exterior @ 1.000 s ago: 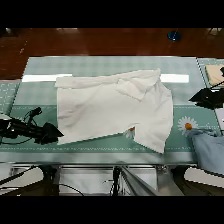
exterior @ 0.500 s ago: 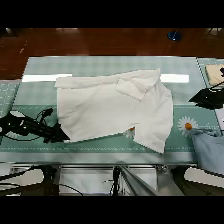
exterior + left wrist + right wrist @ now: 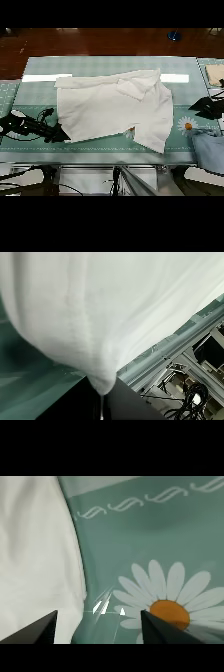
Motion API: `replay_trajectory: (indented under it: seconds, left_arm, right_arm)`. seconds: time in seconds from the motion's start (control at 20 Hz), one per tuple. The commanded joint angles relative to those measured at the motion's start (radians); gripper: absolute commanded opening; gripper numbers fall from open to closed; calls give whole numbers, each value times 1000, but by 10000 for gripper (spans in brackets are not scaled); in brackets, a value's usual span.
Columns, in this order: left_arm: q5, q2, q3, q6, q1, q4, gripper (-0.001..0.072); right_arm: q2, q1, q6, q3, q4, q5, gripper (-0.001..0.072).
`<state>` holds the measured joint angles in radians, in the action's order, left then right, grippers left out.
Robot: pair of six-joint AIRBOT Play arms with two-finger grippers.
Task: Fold the shirts.
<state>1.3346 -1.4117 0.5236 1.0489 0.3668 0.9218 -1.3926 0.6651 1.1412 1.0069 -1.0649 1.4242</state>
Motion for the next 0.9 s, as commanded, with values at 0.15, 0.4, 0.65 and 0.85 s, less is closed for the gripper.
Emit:
replay_trajectory:
  seconds: [0.15, 0.4, 0.65, 0.85]
  left_arm:
    - [-122, -1, 1, -8, 0, 2, 31]
    - [-111, 0, 1, -7, 0, 1, 30]
    - [-112, -1, 1, -7, 0, 1, 30]
    - [-120, 0, 1, -8, 0, 2, 30]
  right_arm:
    - [-1, 11, -59, -177, 76, -37, 591]
    - [-1, -48, -55, -215, 66, -115, 591]
    - [-3, -220, 54, -223, 58, -241, 574]
    - [-40, -349, 79, -223, 38, -275, 206]
